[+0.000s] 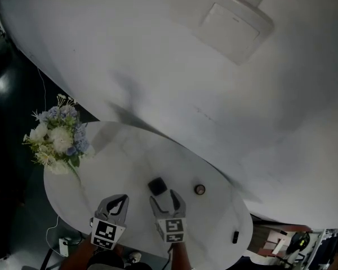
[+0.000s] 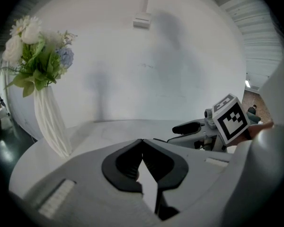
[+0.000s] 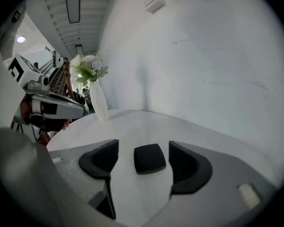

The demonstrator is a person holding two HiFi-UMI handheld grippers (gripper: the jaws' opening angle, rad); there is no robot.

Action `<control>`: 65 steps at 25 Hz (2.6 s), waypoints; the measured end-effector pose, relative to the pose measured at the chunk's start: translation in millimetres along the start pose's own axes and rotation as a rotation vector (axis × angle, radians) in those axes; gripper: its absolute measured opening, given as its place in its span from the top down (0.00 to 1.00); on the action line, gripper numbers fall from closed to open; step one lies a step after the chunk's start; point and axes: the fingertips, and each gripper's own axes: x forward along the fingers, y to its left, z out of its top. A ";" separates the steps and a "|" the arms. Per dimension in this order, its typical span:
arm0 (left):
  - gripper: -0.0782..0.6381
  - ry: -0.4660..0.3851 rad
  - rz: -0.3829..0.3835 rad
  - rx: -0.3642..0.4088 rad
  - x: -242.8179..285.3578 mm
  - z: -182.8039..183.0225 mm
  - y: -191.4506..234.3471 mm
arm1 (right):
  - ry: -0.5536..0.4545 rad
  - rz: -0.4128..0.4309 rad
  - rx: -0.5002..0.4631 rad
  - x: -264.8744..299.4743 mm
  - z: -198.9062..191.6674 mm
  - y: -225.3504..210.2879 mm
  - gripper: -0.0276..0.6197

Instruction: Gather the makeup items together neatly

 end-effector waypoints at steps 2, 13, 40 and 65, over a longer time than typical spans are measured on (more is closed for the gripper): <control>0.88 0.011 0.000 -0.005 3.5 -4.6 1.1 | 0.022 0.001 -0.002 9.2 -7.6 -3.8 0.43; 0.88 0.066 0.007 -0.029 15.8 -28.3 12.6 | 0.109 0.020 -0.007 41.8 -41.1 -12.9 0.41; 0.88 0.080 0.043 -0.039 14.1 -37.4 20.8 | 0.185 0.034 -0.106 56.7 -50.2 -11.6 0.46; 0.88 0.013 -0.103 0.077 -10.3 -17.6 -78.9 | 0.064 -0.245 0.114 -96.2 -70.3 -51.7 0.46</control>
